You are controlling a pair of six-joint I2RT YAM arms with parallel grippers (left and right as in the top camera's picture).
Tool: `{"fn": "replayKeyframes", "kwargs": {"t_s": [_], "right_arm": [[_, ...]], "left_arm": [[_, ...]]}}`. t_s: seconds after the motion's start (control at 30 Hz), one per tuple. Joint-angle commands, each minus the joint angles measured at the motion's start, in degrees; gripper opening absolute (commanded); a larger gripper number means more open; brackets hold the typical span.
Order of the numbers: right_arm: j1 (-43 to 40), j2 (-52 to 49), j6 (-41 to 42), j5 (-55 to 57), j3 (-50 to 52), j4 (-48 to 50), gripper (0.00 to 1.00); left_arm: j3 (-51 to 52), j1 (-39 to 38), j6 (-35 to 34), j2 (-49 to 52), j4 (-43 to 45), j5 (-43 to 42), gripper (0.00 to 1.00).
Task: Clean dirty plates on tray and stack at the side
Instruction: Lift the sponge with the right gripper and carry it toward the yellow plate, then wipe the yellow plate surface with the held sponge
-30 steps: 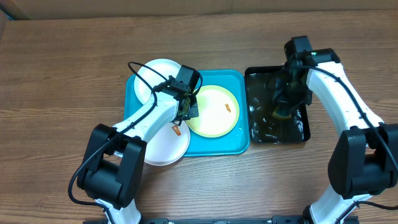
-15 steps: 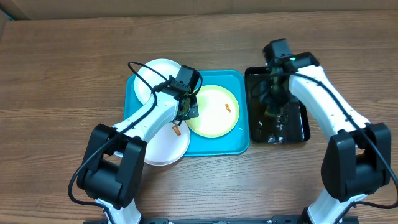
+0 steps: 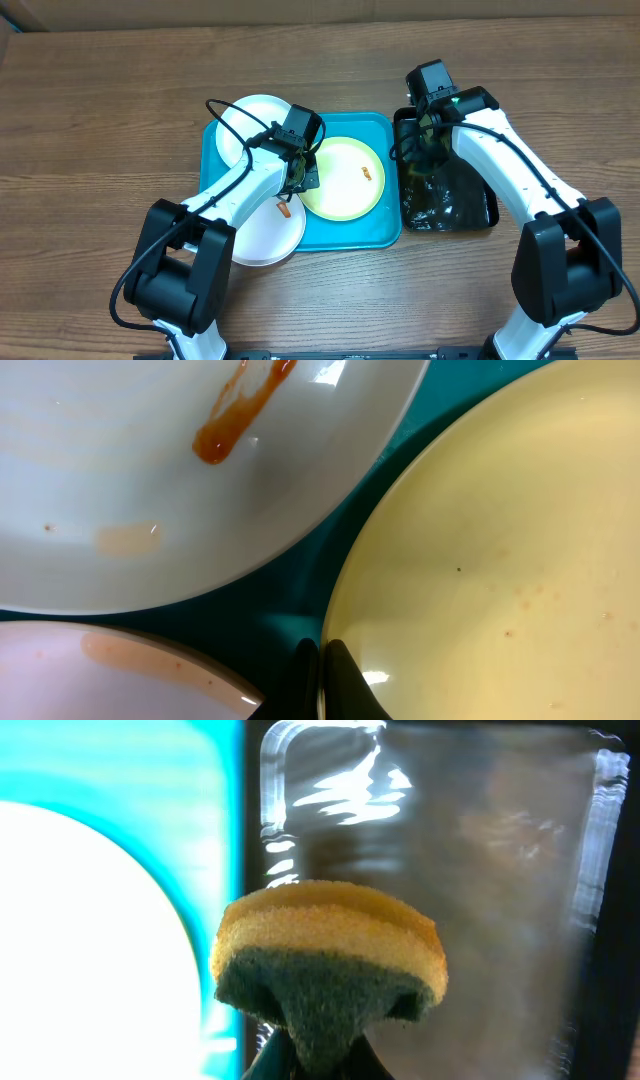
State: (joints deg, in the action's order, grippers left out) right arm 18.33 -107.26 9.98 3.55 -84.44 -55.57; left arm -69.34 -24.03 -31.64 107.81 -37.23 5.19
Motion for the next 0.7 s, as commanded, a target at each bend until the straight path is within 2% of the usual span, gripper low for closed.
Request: {"fn": "replayKeyframes", "kwargs": {"t_s": [0.0, 0.13, 0.47, 0.67], "right_arm": [[1.57, 1.11, -1.44, -8.79, 0.07, 1.97, 0.04], [4.15, 1.05, -1.49, -8.13, 0.07, 4.24, 0.04], [12.26, -1.25, -1.25, 5.42, 0.13, 7.17, 0.04], [15.74, -6.05, -0.79, 14.56, 0.13, 8.59, 0.04]], "left_arm": [[0.52, -0.37, -0.59, 0.7, 0.02, 0.74, 0.05], [0.52, -0.37, -0.72, 0.7, 0.02, 0.74, 0.05], [0.52, -0.37, -0.74, 0.7, 0.02, 0.74, 0.05], [0.52, -0.37, -0.72, 0.7, 0.0, 0.74, 0.05]]}}
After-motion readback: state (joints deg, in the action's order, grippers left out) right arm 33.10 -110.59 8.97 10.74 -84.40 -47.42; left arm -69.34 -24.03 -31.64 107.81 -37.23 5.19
